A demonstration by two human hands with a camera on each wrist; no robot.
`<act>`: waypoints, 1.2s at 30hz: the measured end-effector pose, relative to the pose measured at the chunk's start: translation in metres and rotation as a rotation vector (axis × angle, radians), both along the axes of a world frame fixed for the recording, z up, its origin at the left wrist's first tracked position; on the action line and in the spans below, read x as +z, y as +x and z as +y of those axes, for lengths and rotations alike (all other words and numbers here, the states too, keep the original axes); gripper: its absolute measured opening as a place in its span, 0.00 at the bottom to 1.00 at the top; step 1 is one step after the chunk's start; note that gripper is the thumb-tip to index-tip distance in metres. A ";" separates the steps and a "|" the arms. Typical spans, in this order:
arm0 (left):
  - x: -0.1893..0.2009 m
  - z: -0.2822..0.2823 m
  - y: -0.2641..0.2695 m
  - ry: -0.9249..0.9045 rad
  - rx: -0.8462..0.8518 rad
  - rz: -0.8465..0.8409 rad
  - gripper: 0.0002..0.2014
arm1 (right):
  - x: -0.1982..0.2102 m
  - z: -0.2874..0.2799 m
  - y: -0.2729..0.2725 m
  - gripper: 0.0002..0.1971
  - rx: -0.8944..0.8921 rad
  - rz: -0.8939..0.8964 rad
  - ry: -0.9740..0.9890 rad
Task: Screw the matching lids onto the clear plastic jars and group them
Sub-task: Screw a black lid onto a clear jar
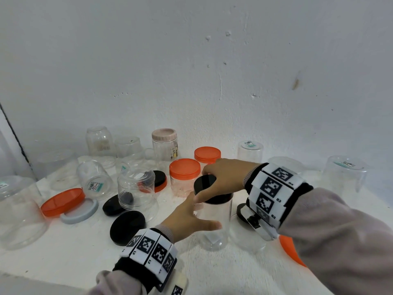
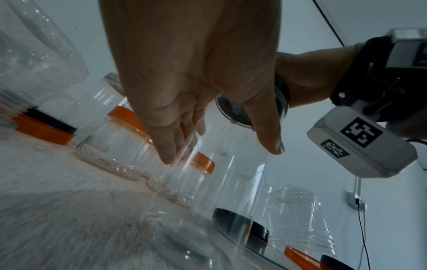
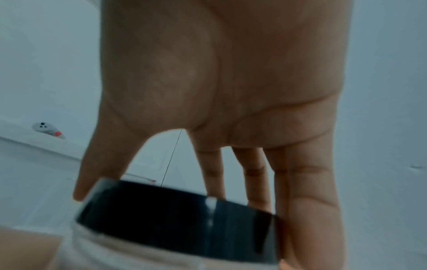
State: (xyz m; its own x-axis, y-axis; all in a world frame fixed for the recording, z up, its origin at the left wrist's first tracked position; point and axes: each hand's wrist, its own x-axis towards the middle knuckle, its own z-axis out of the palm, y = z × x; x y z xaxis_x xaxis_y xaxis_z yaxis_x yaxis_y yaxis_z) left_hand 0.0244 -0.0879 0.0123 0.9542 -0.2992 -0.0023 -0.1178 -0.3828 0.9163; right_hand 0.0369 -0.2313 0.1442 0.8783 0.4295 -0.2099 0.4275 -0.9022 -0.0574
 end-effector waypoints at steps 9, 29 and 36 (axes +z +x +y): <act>0.002 0.000 0.002 -0.013 -0.017 0.011 0.51 | 0.008 -0.006 0.001 0.39 0.075 0.133 0.075; 0.002 0.001 0.001 -0.004 -0.025 0.022 0.46 | 0.004 -0.001 -0.002 0.37 0.034 0.060 0.010; 0.005 0.001 -0.001 -0.003 -0.044 0.023 0.48 | 0.005 -0.006 -0.002 0.40 0.059 0.114 0.071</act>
State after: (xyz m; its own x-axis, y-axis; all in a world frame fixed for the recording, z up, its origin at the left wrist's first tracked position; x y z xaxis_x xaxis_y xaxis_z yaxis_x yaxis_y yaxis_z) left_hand 0.0238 -0.0873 0.0175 0.9397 -0.3413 -0.0227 -0.1139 -0.3747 0.9201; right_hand 0.0350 -0.2372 0.1492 0.8234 0.4969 -0.2741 0.4667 -0.8677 -0.1710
